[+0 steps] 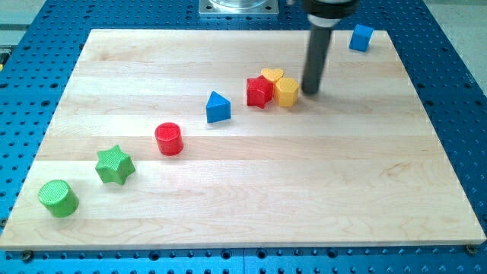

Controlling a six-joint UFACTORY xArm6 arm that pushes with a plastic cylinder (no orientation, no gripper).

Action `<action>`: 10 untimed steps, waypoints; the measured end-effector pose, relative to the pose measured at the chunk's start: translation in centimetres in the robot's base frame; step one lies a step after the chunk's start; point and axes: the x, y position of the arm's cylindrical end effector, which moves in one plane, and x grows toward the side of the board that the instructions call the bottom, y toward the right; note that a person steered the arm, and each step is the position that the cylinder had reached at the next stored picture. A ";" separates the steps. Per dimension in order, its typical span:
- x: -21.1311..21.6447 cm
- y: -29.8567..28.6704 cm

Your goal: Push the red circle to the bottom of the red star

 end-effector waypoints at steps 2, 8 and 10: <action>12.8 -11.3; 10.2 -21.3; 8.6 -10.3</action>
